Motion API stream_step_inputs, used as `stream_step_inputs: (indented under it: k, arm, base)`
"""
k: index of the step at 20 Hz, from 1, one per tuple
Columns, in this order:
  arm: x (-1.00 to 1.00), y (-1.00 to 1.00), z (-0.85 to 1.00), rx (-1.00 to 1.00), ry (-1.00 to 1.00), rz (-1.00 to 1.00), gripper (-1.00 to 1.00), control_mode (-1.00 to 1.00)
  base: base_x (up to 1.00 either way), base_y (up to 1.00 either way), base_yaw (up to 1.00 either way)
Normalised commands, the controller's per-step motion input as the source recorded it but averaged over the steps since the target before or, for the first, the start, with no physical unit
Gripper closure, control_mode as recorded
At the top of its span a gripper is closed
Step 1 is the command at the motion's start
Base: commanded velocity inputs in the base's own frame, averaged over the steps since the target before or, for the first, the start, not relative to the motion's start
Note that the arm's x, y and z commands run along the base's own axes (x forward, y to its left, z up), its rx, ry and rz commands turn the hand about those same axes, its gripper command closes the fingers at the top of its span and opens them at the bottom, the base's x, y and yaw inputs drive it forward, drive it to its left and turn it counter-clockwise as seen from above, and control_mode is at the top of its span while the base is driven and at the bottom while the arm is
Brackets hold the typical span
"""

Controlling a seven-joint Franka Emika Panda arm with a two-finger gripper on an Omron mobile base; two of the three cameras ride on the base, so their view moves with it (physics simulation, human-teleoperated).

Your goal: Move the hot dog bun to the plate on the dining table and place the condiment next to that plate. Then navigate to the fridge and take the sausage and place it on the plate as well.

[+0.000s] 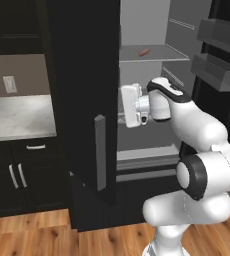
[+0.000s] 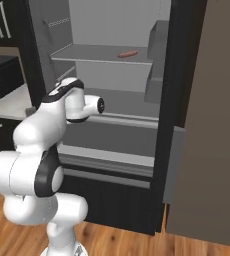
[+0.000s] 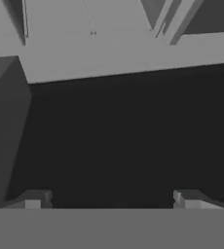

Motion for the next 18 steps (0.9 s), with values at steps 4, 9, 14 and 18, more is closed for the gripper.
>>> stream_step_inputs:
  k: [4, 9, 14, 18]
  arm:
    - [-0.28, 1.00, -0.17, -0.11, -0.06, 0.07, -1.00, -1.00]
    - [-0.24, 1.00, -0.08, -0.11, -0.04, 0.08, -1.00, -1.00]
    - [-0.15, 0.98, 0.00, -0.09, -0.01, 0.07, -1.00, -1.00]
    - [-0.12, 0.96, 0.00, -0.09, 0.00, 0.07, -1.00, -1.00]
  base:
    - [0.00, 0.00, 0.00]
    - [0.00, 0.00, 0.00]
    - [0.00, 0.00, 0.00]
    - [0.00, 0.00, 0.00]
